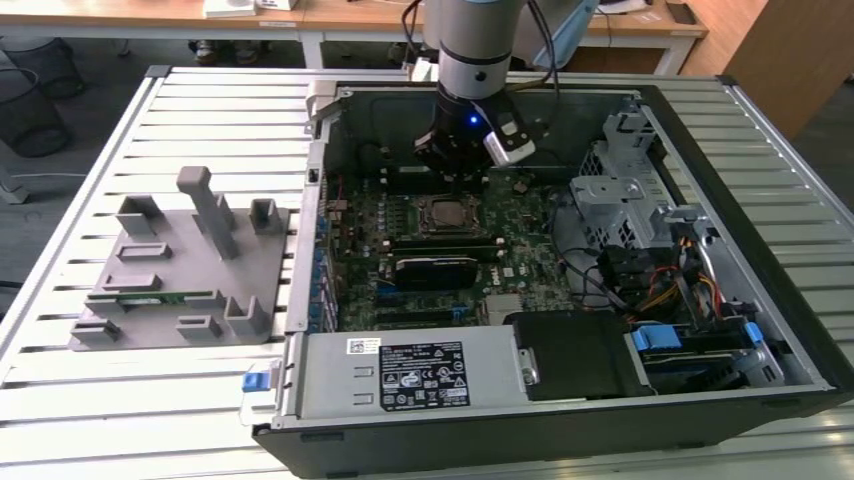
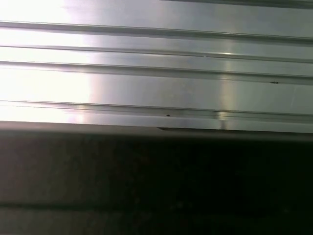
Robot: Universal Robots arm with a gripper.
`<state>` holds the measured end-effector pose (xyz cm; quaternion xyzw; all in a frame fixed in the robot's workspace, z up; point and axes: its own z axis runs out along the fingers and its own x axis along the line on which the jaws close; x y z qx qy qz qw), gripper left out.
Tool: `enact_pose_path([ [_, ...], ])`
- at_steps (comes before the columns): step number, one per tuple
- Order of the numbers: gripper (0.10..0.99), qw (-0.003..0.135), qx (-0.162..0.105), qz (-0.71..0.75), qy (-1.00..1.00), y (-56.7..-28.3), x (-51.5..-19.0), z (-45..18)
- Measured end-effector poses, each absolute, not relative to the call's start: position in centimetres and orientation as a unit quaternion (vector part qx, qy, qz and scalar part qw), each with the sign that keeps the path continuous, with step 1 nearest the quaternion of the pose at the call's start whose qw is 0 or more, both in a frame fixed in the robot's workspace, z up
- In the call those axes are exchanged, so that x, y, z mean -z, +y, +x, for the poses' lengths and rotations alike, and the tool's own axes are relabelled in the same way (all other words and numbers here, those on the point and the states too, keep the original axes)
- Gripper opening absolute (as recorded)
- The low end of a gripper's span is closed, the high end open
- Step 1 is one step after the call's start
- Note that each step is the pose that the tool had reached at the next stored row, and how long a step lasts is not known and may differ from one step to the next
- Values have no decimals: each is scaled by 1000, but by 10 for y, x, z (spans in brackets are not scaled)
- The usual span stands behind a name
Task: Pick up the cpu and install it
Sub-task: 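Install the first cpu locking lever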
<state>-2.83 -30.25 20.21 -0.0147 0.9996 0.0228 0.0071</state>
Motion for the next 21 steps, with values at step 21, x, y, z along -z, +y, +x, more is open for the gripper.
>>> enact_pose_path([
  [21,106,8,-25,-16,1000,-301,-197,-28],
])
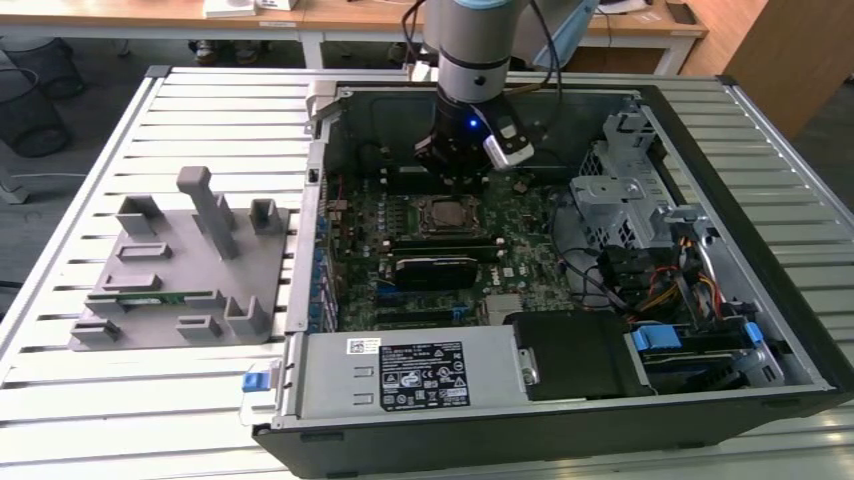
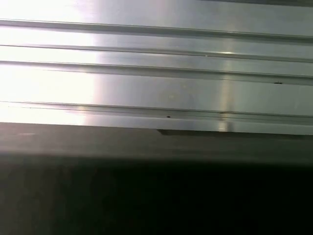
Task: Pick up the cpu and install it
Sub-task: 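Install the first cpu locking lever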
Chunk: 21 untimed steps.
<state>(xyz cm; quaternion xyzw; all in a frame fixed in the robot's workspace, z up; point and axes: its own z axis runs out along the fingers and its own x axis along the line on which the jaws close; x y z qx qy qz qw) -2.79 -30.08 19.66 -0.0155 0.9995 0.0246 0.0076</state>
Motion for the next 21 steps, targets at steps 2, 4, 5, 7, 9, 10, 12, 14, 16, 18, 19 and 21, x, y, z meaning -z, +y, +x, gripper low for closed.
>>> enact_pose_path([
  [2,106,7,-24,-16,1000,-301,-202,-28],
  [4,106,7,-24,-16,1000,-301,-207,-28],
  [5,106,7,-24,-16,1000,-301,-207,-28],
  [7,106,7,-24,-16,1000,-302,-207,-28],
  [9,106,7,-23,-16,1000,-303,-207,-28],
  [10,106,7,-23,-16,1000,-303,-207,-28],
  [12,106,7,-23,-16,1000,-304,-207,-28],
  [14,106,7,-23,-16,1000,-304,-207,-28],
  [16,106,7,-23,-16,1000,-305,-207,-28],
  [18,106,7,-23,-16,1000,-305,-207,-28],
  [19,106,7,-23,-16,1000,-305,-207,-28],
  [21,106,7,-23,-16,1000,-306,-207,-28],
])
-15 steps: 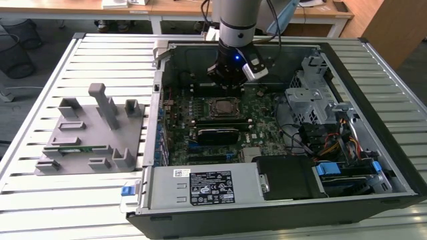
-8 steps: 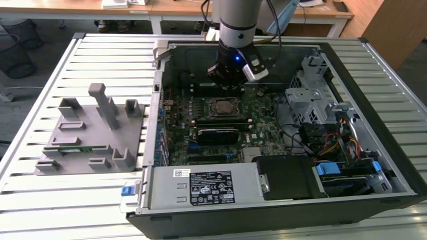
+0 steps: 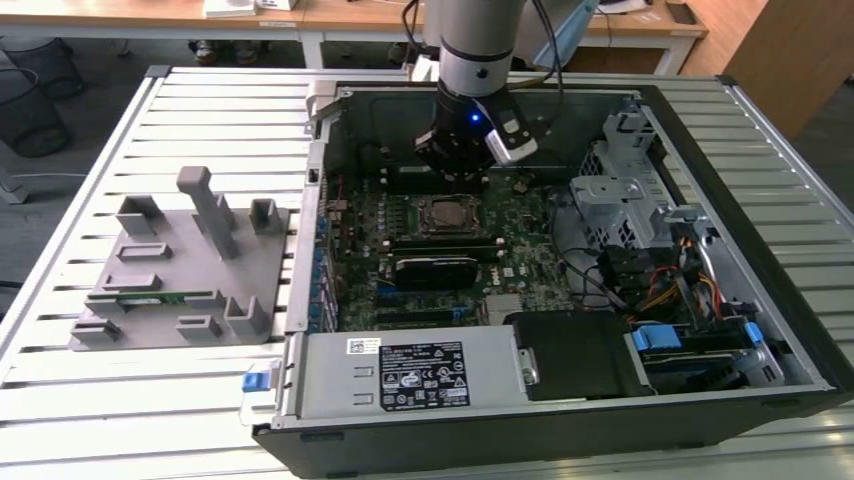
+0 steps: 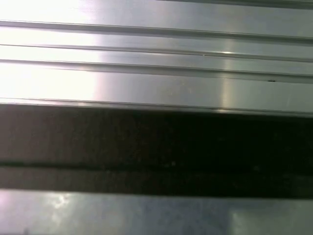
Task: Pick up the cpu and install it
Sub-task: 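Install the first cpu locking lever, then install the second cpu locking lever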
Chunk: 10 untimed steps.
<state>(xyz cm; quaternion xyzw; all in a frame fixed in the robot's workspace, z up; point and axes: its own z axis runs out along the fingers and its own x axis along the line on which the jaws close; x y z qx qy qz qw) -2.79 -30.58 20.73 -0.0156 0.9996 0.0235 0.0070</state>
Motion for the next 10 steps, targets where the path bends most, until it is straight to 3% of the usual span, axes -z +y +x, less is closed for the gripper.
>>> enact_pose_path([
  [10,106,7,-23,-16,1000,-309,-207,-28],
])
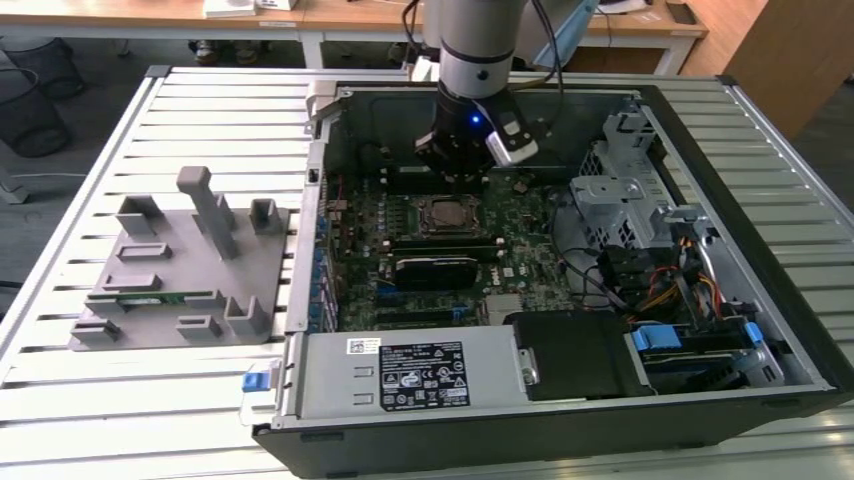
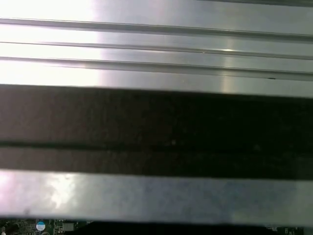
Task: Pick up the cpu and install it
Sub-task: 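Install the second cpu locking lever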
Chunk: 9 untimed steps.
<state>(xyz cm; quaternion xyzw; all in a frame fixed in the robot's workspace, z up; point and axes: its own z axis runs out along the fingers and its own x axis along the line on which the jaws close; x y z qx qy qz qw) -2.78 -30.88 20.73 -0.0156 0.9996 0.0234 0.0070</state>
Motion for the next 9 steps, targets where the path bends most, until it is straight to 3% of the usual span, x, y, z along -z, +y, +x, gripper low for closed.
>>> enact_pose_path([
  [9,106,7,-23,-16,1000,-315,-207,-28],
])
